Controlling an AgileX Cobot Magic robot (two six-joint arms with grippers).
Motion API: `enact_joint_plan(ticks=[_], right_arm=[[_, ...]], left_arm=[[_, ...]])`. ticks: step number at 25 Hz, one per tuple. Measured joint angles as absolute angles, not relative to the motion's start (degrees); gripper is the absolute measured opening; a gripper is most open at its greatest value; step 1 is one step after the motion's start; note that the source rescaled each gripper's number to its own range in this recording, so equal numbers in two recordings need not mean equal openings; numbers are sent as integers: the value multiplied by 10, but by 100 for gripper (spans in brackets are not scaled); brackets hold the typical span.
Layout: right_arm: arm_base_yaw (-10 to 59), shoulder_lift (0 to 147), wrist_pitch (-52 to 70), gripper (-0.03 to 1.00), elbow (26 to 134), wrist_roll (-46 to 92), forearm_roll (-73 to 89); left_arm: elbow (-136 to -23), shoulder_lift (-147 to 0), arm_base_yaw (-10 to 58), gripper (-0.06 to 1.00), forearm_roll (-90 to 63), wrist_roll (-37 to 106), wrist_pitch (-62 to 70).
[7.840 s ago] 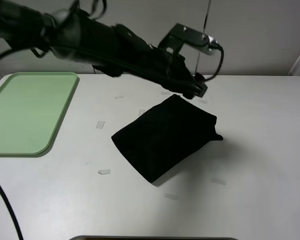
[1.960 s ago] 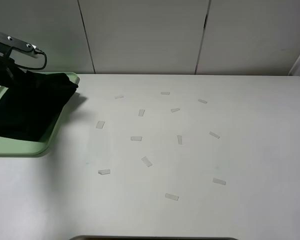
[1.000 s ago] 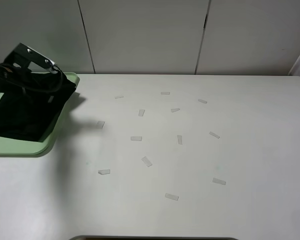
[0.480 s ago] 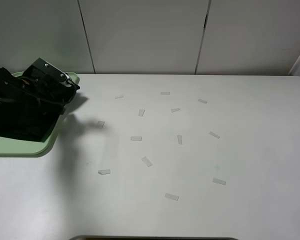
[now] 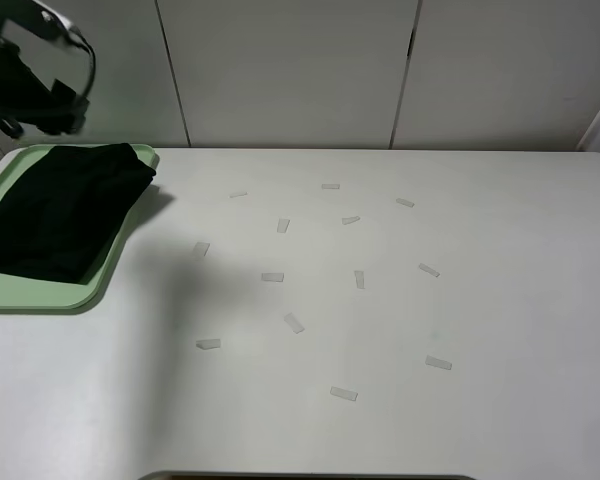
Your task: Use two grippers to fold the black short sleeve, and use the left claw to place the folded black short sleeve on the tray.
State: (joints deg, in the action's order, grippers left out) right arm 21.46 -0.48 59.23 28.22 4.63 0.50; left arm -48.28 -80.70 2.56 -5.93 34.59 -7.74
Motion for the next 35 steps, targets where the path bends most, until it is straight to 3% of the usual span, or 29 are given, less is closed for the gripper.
enact_joint_plan(ticks=[6,16,24,28,35], right_arm=[[215,-5,592,100,282,46,5],[215,-5,592,100,282,46,5],[215,-5,592,100,282,46,5],[215,-5,592,100,282,46,5],[215,-5,592,100,282,46,5]], left_arm=[[-482,-628,26,69,-59,278,119],[-360,-273,26,74,-54,155,242],[-349,-40,26,76,90,6,474],[-349,2,26,76,155,-24,537],[-315,2,26,76,138,-30,562]])
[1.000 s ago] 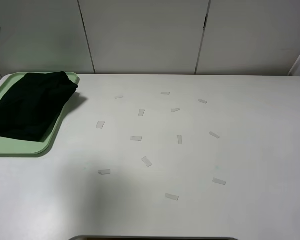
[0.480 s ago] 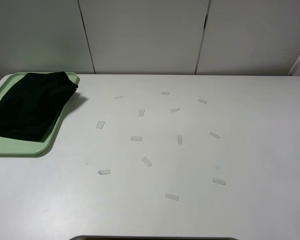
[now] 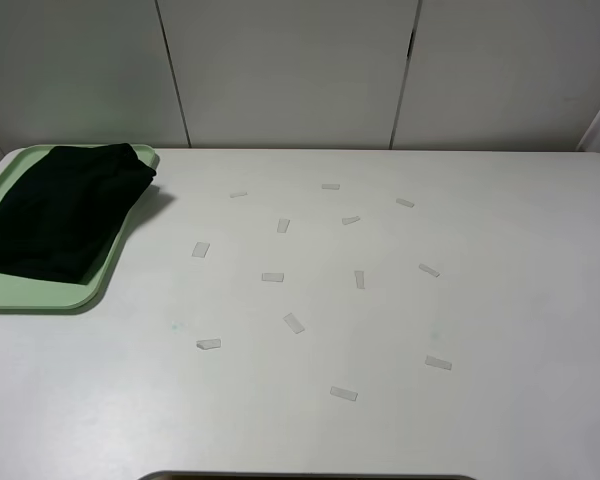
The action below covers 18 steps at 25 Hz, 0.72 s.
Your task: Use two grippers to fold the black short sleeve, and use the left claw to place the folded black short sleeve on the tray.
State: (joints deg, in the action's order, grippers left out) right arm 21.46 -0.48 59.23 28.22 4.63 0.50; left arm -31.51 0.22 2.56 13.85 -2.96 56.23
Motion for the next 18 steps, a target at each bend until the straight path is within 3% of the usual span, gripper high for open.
enact_joint_plan(ticks=[18], right_arm=[[215,-5,592,100,282,46,5]], left_arm=[[-278,2,54,76,106,-39,599]])
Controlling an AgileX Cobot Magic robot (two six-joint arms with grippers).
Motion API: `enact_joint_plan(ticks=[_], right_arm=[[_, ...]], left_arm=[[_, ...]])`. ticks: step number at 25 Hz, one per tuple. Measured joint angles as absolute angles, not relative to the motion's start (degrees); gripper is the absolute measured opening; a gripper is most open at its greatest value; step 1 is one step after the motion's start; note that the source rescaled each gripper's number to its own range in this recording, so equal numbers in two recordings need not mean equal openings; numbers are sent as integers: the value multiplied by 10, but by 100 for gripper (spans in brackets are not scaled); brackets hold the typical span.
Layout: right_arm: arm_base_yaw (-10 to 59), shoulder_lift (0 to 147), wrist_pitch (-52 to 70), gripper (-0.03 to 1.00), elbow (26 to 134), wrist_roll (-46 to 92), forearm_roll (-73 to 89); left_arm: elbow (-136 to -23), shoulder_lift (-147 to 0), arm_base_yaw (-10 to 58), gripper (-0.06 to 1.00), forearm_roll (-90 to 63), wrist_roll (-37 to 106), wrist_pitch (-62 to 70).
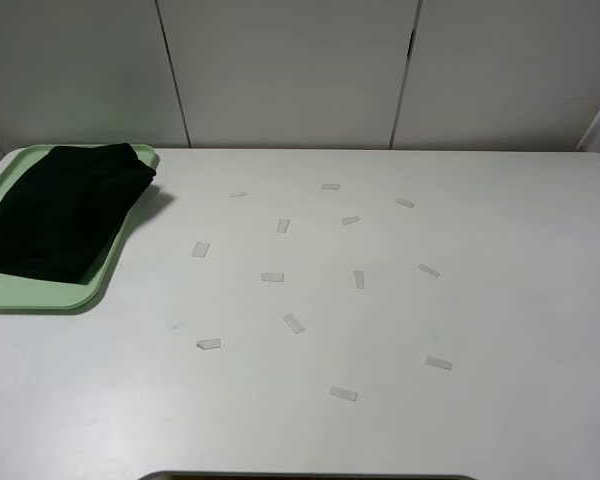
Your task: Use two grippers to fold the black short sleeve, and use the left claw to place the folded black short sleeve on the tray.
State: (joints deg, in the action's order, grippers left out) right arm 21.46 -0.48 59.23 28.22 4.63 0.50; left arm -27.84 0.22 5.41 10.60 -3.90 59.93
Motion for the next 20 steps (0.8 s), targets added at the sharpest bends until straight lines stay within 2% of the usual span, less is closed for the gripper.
enact_joint_plan(ticks=[20], right_arm=[[215,-5,592,100,282,46,5]], left_arm=[[-278,2,61,76,105,-41,599]])
